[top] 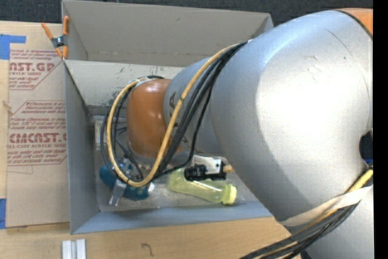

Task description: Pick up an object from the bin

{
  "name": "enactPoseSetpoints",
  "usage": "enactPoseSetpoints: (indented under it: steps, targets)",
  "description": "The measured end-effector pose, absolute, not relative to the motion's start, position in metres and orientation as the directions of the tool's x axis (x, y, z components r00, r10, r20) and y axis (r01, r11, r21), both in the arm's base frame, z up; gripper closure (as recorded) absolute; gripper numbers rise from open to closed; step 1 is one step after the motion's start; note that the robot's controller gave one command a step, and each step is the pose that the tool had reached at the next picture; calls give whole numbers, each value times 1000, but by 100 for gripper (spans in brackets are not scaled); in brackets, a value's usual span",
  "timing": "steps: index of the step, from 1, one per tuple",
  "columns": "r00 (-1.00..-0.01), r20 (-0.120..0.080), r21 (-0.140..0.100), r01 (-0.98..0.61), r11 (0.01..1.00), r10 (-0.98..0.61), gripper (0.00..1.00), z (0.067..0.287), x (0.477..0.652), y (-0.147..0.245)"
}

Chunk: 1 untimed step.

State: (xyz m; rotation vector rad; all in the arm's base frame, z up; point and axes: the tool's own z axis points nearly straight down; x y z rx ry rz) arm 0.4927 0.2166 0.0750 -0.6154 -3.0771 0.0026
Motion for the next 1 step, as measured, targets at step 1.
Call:
enactPoseSetpoints:
  steps: [1]
  targets:
    - [-923,10,-9,385,923,385,100,93,490,215]
